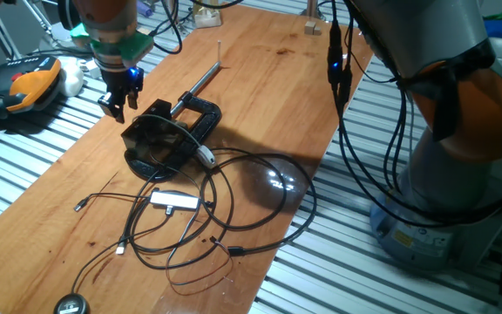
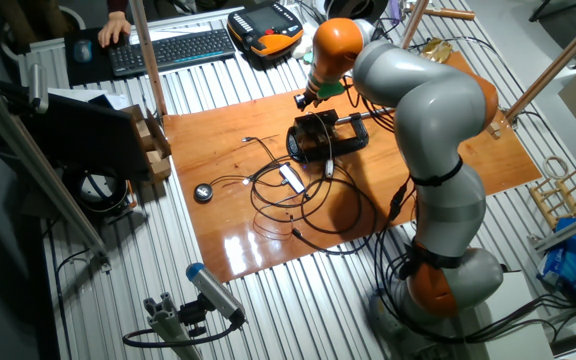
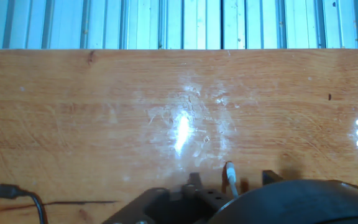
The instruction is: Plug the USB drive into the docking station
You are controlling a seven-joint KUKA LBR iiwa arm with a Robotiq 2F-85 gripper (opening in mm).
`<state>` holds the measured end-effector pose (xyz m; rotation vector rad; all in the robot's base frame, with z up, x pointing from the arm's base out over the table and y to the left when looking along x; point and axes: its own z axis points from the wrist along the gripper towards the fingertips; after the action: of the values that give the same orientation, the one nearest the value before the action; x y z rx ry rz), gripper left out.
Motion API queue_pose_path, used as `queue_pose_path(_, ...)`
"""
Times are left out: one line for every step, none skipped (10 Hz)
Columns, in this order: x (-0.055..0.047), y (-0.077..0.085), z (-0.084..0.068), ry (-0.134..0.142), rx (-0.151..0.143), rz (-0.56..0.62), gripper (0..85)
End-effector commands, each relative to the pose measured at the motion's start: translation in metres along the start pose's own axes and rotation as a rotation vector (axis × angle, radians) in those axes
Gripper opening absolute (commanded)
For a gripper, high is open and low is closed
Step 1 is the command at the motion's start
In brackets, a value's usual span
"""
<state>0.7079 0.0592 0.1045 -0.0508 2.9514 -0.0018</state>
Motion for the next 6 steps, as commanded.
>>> queue_pose_path(-0.001,0.0,0.0027,0.004,0.001,0.003,34.0)
queue_pose_path(-0.002,-0.0001,0.0052,0.004,0.007,0.003,34.0)
queue_pose_path(-0.0027,-0.0008,0.0067,0.001,0.009,0.002,34.0)
queue_pose_path(-0.0032,-0.0007,0.0074,-0.001,0.009,0.005,34.0)
queue_pose_path(-0.0037,-0.0004,0.0094,-0.002,0.012,0.009,34.0)
queue_pose_path(-0.0043,-0.0004,0.0114,0.0,0.018,0.008,34.0)
